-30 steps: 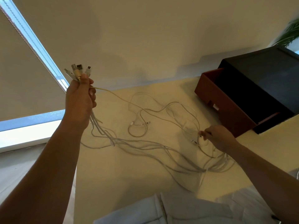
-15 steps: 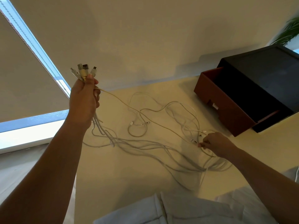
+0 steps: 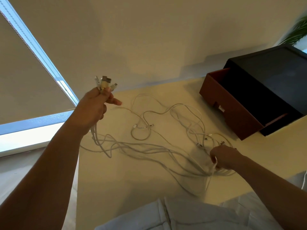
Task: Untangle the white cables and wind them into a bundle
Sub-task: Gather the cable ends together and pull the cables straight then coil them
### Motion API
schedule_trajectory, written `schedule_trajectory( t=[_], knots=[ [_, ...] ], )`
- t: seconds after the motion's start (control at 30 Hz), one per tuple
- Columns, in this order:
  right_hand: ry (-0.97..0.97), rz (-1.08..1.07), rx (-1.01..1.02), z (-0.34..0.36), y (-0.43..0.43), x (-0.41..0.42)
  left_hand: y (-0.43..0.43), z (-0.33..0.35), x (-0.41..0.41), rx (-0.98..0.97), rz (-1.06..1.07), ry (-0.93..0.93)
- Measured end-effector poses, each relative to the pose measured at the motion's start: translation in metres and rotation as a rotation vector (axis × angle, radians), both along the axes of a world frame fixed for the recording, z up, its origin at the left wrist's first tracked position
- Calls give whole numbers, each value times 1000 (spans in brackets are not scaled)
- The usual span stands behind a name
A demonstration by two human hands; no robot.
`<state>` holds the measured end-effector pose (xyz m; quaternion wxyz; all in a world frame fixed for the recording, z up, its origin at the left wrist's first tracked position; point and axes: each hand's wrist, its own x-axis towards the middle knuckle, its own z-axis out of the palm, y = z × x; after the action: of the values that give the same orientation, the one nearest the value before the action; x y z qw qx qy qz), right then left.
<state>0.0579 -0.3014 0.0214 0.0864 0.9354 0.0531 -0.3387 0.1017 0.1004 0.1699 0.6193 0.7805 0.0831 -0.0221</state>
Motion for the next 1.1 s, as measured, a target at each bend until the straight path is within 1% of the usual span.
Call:
schedule_trajectory(
  t=[0.13, 0.27, 0.47, 0.6, 0.7, 0.83, 0.97, 1.1],
  knots=[
    [-8, 19, -71, -3, -8, -4, 6, 3, 3, -18, 86, -33],
    [-161, 81, -88, 2, -9, 2, 7, 0, 7, -8, 117, -15],
    [-378, 41, 76, 21, 17, 27, -2, -4, 9, -15, 107, 13],
    [-432, 84, 230, 25, 53, 48, -7, -5, 9, 7, 123, 42],
    [-433, 172, 334, 25, 88, 64, -9, -6, 8, 5, 145, 52],
    [-399, 284, 476, 17, 133, 83, -12, -6, 5, -47, 184, 63],
    [-306, 297, 706, 1, 178, 96, -13, -10, 0, -37, 189, 82],
    [-225, 260, 693, -17, 213, 106, -13, -15, -7, -38, 203, 113]
  ],
)
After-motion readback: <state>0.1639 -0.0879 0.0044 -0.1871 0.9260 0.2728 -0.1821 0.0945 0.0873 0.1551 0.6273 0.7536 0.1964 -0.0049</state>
